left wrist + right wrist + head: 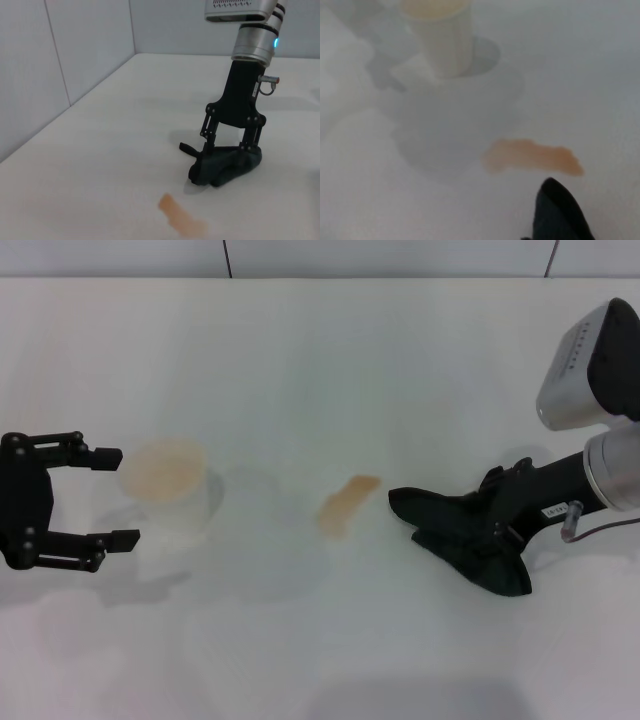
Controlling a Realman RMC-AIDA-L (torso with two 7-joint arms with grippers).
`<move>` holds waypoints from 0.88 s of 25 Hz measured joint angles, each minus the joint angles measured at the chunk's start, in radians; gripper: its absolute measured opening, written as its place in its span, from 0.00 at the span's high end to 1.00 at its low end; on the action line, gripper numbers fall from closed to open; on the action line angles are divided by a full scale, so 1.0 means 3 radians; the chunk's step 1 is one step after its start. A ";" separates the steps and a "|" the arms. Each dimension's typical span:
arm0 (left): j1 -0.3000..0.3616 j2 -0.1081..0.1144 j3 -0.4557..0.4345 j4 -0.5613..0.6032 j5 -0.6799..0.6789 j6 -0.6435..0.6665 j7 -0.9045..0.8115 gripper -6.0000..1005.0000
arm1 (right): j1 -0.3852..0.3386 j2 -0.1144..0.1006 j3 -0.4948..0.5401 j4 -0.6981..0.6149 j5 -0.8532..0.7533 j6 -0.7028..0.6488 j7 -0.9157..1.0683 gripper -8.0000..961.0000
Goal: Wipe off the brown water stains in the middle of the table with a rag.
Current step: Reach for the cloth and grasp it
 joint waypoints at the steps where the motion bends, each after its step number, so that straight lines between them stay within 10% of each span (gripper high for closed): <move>1: 0.0000 -0.0001 0.0000 0.0000 0.0002 -0.0005 0.0000 0.14 | -0.0002 0.0000 -0.0002 0.0012 -0.0010 0.0019 -0.0003 0.39; 22: 0.0000 -0.0009 0.0000 0.0000 0.0012 -0.0029 -0.0005 0.14 | -0.0030 0.0001 -0.0190 0.0074 -0.0094 0.0195 -0.0009 0.44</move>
